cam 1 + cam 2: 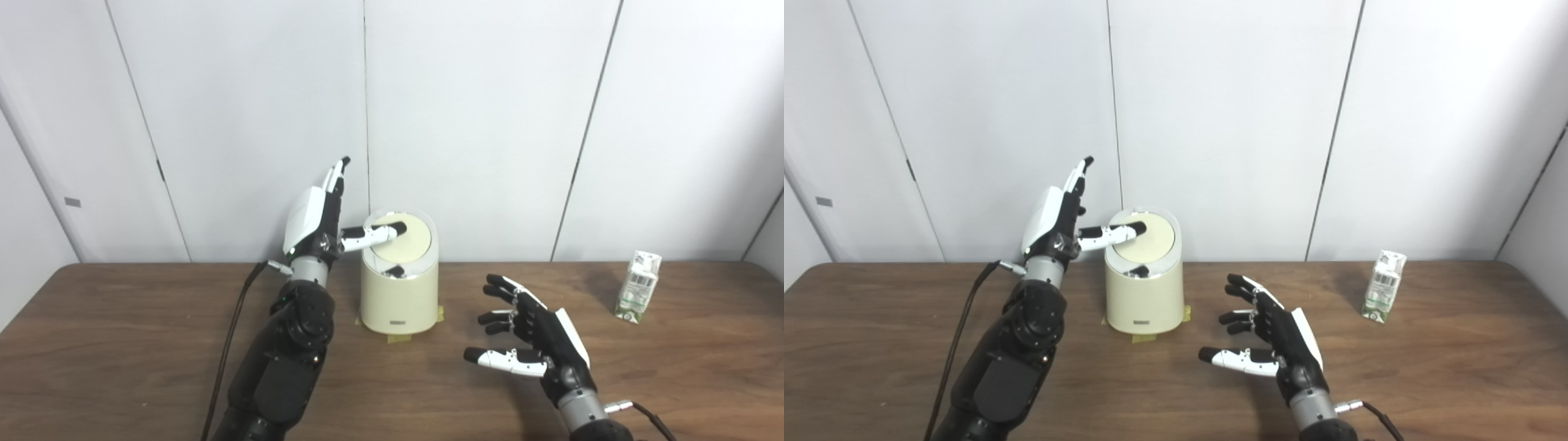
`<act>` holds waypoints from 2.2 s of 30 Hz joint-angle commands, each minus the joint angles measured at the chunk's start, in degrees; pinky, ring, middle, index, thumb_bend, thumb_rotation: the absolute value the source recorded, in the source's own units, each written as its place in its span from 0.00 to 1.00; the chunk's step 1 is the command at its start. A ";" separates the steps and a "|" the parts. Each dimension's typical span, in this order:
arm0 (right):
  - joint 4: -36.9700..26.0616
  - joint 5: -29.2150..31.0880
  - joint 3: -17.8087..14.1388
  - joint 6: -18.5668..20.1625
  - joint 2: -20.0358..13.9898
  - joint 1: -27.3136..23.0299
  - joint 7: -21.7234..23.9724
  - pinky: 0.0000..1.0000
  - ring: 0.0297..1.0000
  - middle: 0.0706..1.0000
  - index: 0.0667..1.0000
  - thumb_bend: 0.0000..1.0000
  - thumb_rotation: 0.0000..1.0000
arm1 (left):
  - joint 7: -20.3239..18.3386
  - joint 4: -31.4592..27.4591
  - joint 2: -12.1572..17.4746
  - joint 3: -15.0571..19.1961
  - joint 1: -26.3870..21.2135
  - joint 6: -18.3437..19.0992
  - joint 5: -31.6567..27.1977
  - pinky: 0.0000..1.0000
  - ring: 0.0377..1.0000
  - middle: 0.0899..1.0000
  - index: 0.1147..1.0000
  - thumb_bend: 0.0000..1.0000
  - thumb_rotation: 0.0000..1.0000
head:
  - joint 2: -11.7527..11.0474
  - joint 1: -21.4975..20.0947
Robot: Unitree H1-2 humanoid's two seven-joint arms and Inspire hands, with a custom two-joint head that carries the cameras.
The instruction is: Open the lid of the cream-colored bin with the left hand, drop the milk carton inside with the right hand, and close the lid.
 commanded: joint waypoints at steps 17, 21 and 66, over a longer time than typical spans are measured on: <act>-3.39 -1.04 0.37 -1.69 1.12 -2.53 -1.80 0.51 0.59 0.80 0.80 0.67 0.14 | 2.60 4.20 4.25 -7.83 -4.47 -0.71 9.00 0.85 0.97 0.99 1.00 0.98 0.25 | 0.76 -1.07; -3.56 -1.30 0.43 -1.30 1.25 -2.53 -1.94 0.51 0.59 0.80 0.80 0.66 0.14 | 0.02 3.23 6.17 -11.97 -5.03 2.25 14.37 0.87 0.98 1.00 1.00 1.00 0.28 | 0.94 -1.15; -2.90 -1.24 0.72 -0.87 0.16 -2.30 -1.67 0.51 0.59 0.80 0.81 0.61 0.18 | -8.67 -18.93 3.40 15.50 12.60 1.55 -21.21 0.79 0.91 0.94 0.96 0.92 0.33 | 0.93 0.06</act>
